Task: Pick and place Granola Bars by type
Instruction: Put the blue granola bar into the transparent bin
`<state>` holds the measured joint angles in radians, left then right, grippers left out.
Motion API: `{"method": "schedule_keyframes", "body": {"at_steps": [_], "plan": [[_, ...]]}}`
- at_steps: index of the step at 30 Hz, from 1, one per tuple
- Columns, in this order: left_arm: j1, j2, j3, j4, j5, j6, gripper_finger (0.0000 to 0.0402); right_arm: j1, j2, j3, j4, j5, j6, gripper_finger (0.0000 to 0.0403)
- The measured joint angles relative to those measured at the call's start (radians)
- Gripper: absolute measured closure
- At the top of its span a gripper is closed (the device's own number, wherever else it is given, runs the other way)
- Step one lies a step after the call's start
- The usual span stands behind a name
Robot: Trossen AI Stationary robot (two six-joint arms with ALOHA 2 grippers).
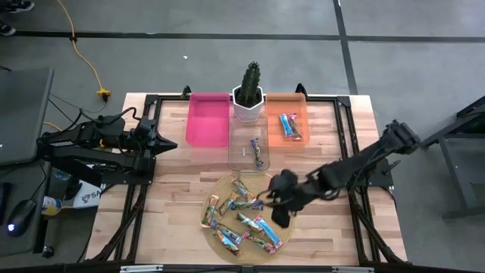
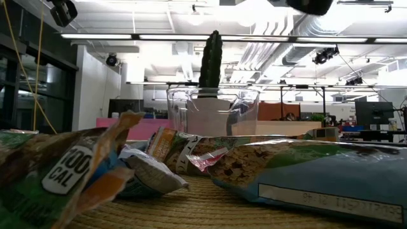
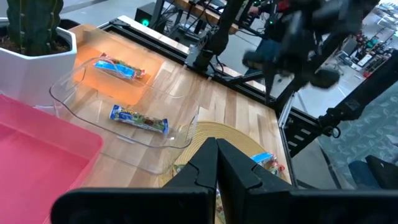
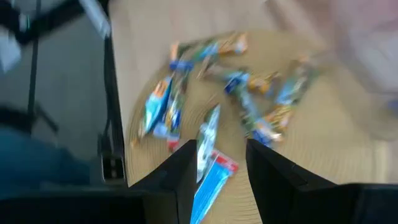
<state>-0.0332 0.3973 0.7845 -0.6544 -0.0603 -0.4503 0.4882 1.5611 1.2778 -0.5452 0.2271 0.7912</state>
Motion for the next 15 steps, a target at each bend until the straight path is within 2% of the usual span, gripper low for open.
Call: {"method": "schedule_keyframes", "body": {"at_steps": [5,15], "plan": [[0.000,0.000,0.000,0.000,0.000,0.000,0.0401,-0.005,0.131,0.000,0.066,-0.094,-0.077,0.0281],[0.000,0.000,0.000,0.000,0.000,0.000,0.0401,-0.045,0.229,0.000,0.083,-0.133,-0.198,0.0272]]}}
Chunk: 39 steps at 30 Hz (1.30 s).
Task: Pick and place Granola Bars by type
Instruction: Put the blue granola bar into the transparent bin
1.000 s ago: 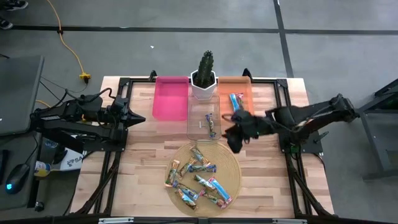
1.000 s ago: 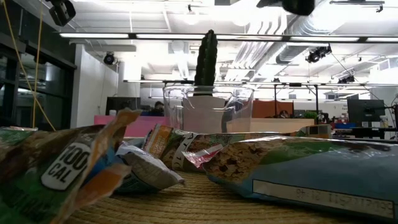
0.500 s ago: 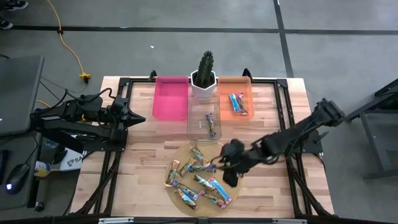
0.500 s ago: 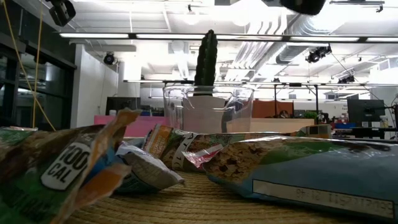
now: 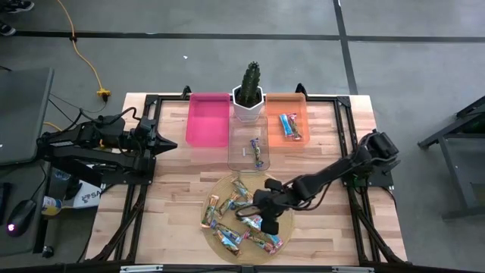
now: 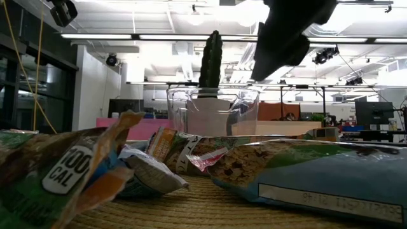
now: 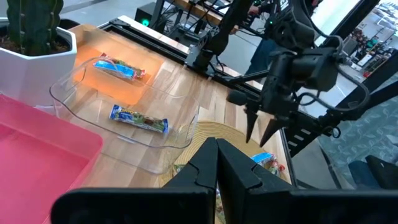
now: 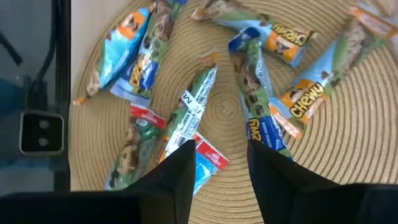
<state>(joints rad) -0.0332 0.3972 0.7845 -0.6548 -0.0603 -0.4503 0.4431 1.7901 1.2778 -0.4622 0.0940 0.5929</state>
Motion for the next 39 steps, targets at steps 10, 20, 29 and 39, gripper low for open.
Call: {"method": "schedule_keyframes", "body": {"at_steps": [10,20,29,39], "plan": [[0.000,0.000,0.000,-0.002,0.000,0.003,0.0401,-0.044,0.013,0.000,0.005,0.012,-0.164,0.0214],[0.000,0.000,0.000,-0.009,0.000,0.008,0.0401,-0.043,0.123,0.000,0.021,0.035,-0.243,0.0200],[0.000,0.000,0.000,-0.029,0.000,0.008,0.0401,-0.038,0.177,0.000,0.048,0.066,-0.261,0.0201],[0.000,0.000,0.000,-0.029,0.000,0.008,0.0401,-0.017,0.227,0.000,0.058,0.082,-0.230,0.0202]]}}
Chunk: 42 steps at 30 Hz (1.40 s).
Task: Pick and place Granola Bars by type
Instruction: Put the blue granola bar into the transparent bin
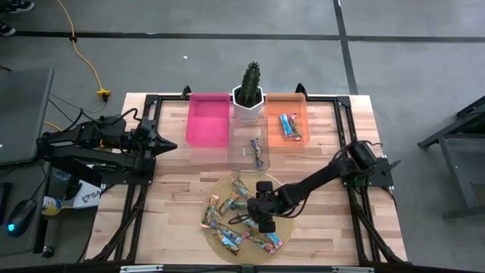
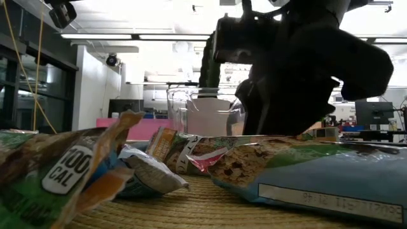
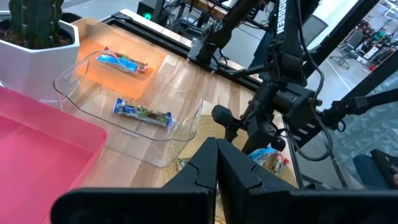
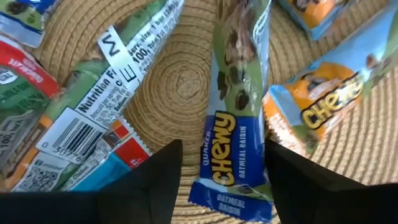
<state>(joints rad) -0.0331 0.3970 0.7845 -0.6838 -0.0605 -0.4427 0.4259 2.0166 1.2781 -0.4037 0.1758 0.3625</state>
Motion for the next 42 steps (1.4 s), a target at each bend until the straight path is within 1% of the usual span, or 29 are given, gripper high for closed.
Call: {"method": "schedule_keyframes", "body": {"at_steps": [3,7,14,20,26,38,42], "plan": [[0.000,0.000,0.000,0.000,0.000,0.000,0.0401,0.000,0.010,0.002,0.001,0.004,0.039,0.0208],[0.000,0.000,0.000,0.000,0.000,0.000,0.0401,0.000,0.011,0.002,-0.001,0.022,0.080,0.0233],[0.000,0.000,0.000,0.000,0.000,0.000,0.0401,0.000,0.011,0.002,-0.003,0.015,0.083,0.0284],[0.000,0.000,0.000,0.000,0.000,0.000,0.0401,0.000,0.011,0.002,-0.002,0.011,0.091,0.0308],[0.000,0.000,0.000,0.000,0.000,0.000,0.0401,-0.001,0.007,0.001,-0.002,-0.002,0.105,0.0318],[0.000,0.000,0.000,0.000,0.000,-0.001,0.0401,0.001,0.007,0.036,-0.029,-0.041,0.104,0.0319],[0.000,0.000,0.000,0.000,0.000,-0.001,0.0401,0.001,0.007,0.055,-0.037,-0.039,0.102,0.0319]]}}
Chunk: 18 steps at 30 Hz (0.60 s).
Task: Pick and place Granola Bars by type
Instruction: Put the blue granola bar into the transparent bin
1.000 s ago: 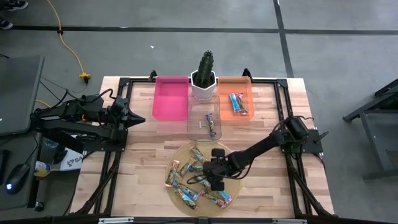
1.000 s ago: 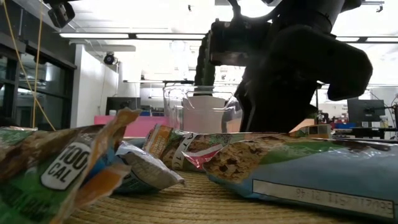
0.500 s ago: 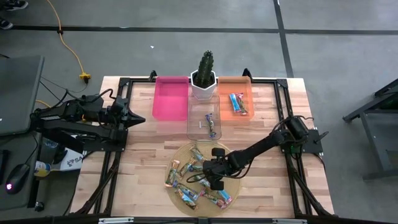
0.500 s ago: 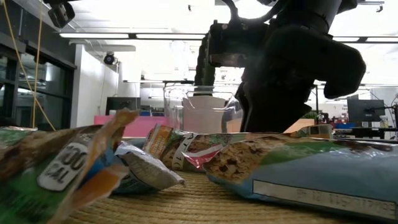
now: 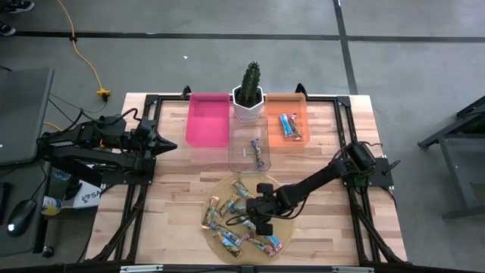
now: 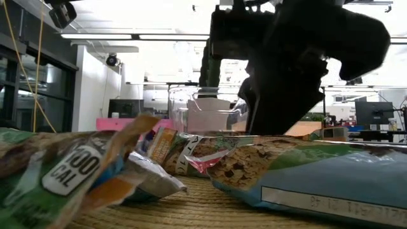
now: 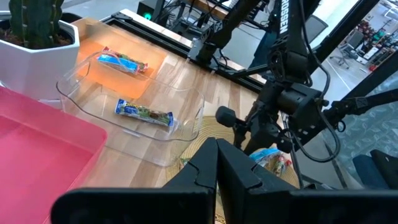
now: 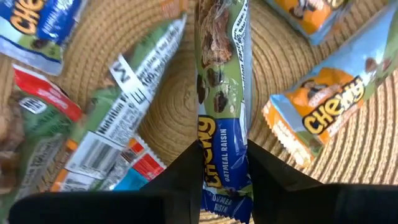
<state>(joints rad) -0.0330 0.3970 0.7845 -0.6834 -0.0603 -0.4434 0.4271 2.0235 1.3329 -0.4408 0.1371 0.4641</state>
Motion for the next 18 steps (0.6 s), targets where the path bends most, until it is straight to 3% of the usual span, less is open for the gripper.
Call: {"method": "schedule_keyframes", "body": {"at_steps": [10,18], "plan": [[0.000,0.000,0.000,0.000,0.000,0.000,0.0401,0.000,0.000,0.070,-0.076,0.019,-0.020,0.0319],[0.000,0.000,0.000,0.000,0.000,0.000,0.0401,-0.001,0.000,0.205,-0.164,0.051,-0.048,0.0319]]}}
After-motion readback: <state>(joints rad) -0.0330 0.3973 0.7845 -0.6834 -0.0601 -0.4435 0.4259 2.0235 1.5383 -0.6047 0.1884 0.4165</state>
